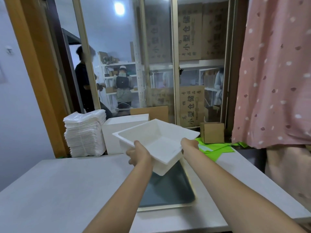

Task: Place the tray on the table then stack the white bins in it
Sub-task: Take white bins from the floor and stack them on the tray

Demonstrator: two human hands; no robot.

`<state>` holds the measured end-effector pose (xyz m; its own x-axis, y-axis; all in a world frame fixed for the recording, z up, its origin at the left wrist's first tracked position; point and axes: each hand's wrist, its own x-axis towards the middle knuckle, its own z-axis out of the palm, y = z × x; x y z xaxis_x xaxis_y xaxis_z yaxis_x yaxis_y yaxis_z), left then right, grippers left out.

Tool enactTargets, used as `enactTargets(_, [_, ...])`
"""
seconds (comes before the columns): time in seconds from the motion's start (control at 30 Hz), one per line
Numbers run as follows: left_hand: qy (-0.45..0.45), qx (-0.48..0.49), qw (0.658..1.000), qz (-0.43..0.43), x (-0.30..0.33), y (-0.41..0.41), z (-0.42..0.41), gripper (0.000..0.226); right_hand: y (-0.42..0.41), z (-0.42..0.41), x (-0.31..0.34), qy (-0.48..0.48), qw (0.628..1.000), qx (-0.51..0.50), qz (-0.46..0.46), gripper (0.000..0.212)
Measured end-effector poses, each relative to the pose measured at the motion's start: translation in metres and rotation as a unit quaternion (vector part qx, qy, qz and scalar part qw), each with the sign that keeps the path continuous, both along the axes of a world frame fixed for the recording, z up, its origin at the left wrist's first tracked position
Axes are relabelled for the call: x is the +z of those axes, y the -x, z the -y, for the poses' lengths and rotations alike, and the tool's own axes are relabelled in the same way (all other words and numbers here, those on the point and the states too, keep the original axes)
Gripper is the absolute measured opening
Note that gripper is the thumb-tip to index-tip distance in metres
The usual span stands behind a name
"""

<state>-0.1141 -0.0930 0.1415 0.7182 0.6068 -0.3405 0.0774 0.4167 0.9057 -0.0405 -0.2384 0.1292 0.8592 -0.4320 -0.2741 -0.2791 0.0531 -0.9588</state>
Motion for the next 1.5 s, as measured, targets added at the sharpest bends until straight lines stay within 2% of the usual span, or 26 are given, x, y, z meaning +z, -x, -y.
enactTargets(0.07, [0.001, -0.008, 1.0, 0.012, -0.003, -0.005, -0.009, 0.058, 0.001, 0.007, -0.002, -0.067, 0.997, 0.033, 0.021, 0.036])
enactTargets(0.13, [0.038, -0.036, 0.998, 0.025, -0.004, -0.012, -0.022, 0.058, 0.004, 0.017, 0.0, -0.089, 0.995, 0.045, 0.031, 0.027])
enactTargets(0.23, [0.104, -0.101, 0.989, 0.012, 0.0, -0.016, -0.05, 0.045, 0.003, 0.04, 0.002, -0.082, 0.995, 0.019, 0.052, 0.034])
enactTargets(0.33, [0.042, -0.159, 0.986, -0.012, 0.005, -0.016, -0.079, 0.041, -0.004, 0.067, 0.0, -0.064, 0.996, -0.01, 0.069, 0.05])
enactTargets(0.37, [0.017, -0.166, 0.986, -0.015, 0.006, -0.016, -0.089, 0.037, -0.002, 0.075, 0.002, -0.066, 0.995, -0.004, 0.07, 0.049])
enactTargets(0.47, [-0.045, -0.194, 0.98, 0.0, 0.008, -0.018, -0.119, 0.035, 0.001, 0.095, 0.004, -0.101, 0.992, 0.068, 0.046, 0.041])
enactTargets(0.57, [-0.09, -0.205, 0.975, 0.005, 0.008, -0.026, -0.14, 0.043, 0.003, 0.099, 0.001, -0.093, 0.983, 0.159, 0.005, 0.052])
enactTargets(0.67, [-0.135, -0.21, 0.968, 0.004, 0.009, -0.035, -0.147, 0.033, 0.002, 0.085, -0.004, -0.091, 0.97, 0.224, -0.006, 0.056])
enactTargets(0.8, [-0.17, -0.227, 0.959, 0.013, 0.011, -0.04, -0.141, 0.017, 0.005, 0.065, -0.001, -0.152, 0.94, 0.306, -0.004, 0.046])
enactTargets(0.93, [-0.168, -0.248, 0.954, 0.008, 0.01, -0.036, -0.137, 0.02, 0.011, 0.054, 0.008, -0.2, 0.935, 0.291, 0.011, 0.027])
enactTargets(1.1, [-0.112, -0.256, 0.96, 0.015, 0.013, -0.028, -0.134, 0.028, 0.009, 0.049, 0.002, -0.209, 0.938, 0.276, 0.022, 0.026])
enactTargets(1.23, [0.028, -0.308, 0.95, 0.04, 0.009, -0.017, -0.129, 0.024, 0.007, 0.048, -0.002, -0.246, 0.936, 0.248, 0.035, 0.031])
enactTargets(1.3, [0.086, -0.285, 0.953, 0.05, 0.002, -0.012, -0.128, 0.027, 0.005, 0.045, -0.005, -0.262, 0.936, 0.232, 0.047, 0.035])
enactTargets(1.37, [0.164, -0.218, 0.961, 0.046, -0.012, -0.011, -0.126, 0.04, 0.004, 0.042, -0.007, -0.282, 0.933, 0.214, 0.058, 0.031])
enactTargets(1.43, [0.234, -0.155, 0.959, 0.043, -0.027, -0.011, -0.119, 0.066, 0.008, 0.036, -0.006, -0.299, 0.929, 0.207, 0.068, 0.027])
enactTargets(1.5, [0.258, -0.116, 0.958, 0.053, -0.032, -0.008, -0.105, 0.081, 0.008, 0.029, -0.007, -0.298, 0.932, 0.194, 0.071, 0.028])
